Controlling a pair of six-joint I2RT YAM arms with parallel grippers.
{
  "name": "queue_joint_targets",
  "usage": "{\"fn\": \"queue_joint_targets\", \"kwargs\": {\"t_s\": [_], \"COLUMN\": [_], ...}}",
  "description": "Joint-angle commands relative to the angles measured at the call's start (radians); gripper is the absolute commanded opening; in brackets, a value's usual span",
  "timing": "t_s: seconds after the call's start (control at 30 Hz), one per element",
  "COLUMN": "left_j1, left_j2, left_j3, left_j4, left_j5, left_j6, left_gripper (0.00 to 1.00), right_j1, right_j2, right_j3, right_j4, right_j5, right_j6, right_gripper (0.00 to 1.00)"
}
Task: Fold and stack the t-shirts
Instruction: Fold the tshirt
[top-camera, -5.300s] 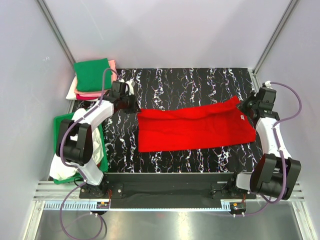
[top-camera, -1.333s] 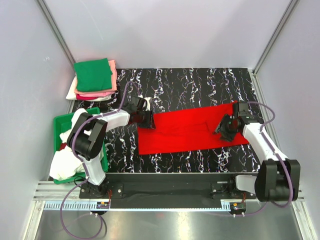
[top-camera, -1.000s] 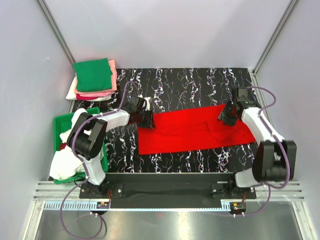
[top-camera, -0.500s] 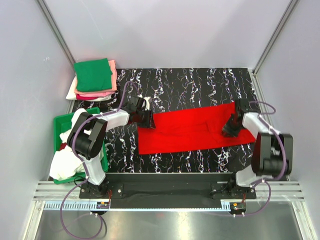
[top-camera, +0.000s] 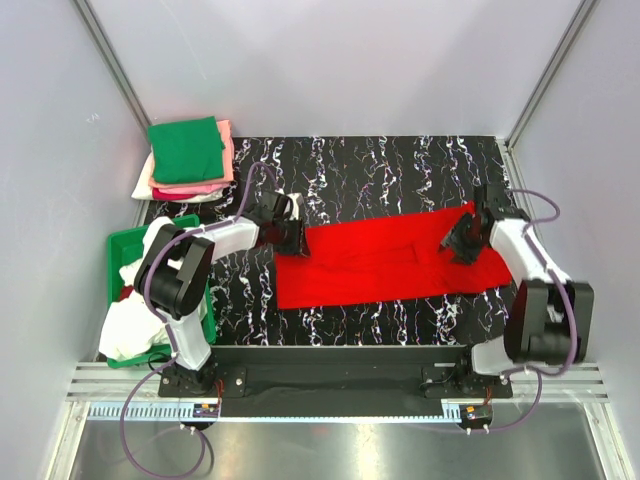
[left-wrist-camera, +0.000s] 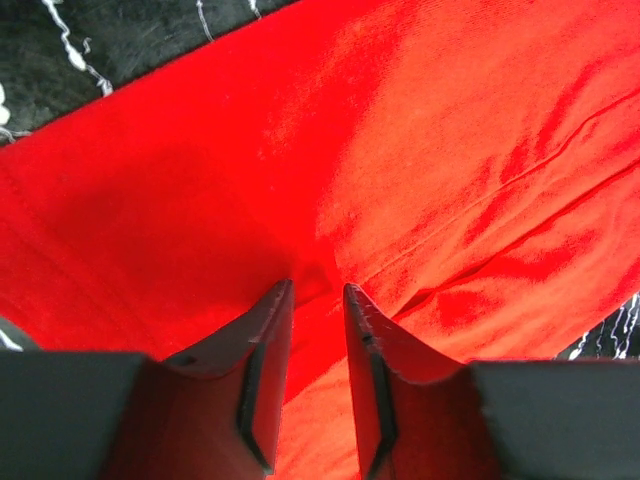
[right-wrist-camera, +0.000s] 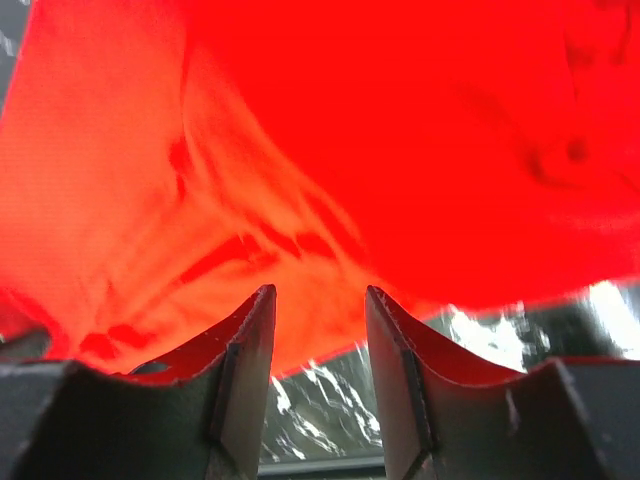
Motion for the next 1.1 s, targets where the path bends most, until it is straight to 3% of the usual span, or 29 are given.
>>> {"fn": "queue_joint_targets", "kwargs": {"t_s": [0.0,0.1,0.23,0.53,0.63,0.8,0.9,0.93,1.07], "left_j1": [-0.012,-0.019,-0.025,-0.051,-0.097,-0.271,-0.362,-0.373,-0.384], "left_j2": [-0.028,0.035,0.213,0.18,0.124,0.047,0.031,0.026,0.018], "left_j3": [0.09,0.174,0.289,0.13,0.033,-0.206,-0.24,-0.245,-0.242], "left_j4": [-0.051,-0.103,-0.219,-0.235,-0.181,0.107,0.199,0.207,0.17], "left_j5": [-0.051,-0.047,-0.025,0.012,0.061,0.217,0.239,0.231,0.175], "left_j6": [-0.009,-0.018,-0.039,-0.154,-0.217,-0.414,-0.507,-0.532,-0.52], "left_gripper": [0.35,0.39,0.37,0.38,0.38,0.38,0.38,0.38,0.38], "right_j1": [-0.021,-0.032,-0.032,-0.016,0.014,0.191,0.264,0.274,0.281], "right_j2": [0.124,0.249,0.417,0.765,0.917,1.184,1.37,1.381,1.335], "right_j3": [0.098,0.15,0.22,0.604,0.804,1.368,1.683,1.712,1.576], "right_j4": [0.028,0.05,0.057,-0.039,-0.072,-0.2,-0.257,-0.24,-0.092], "right_j5": [0.057,0.08,0.097,0.045,-0.045,-0.249,-0.294,-0.297,-0.244], "right_j6": [-0.025,-0.014,-0.007,0.005,0.01,-0.067,-0.074,-0.067,-0.004], "right_gripper": [0.48,0.48,0.47,0.47,0.47,0.47,0.49,0.5,0.52]}}
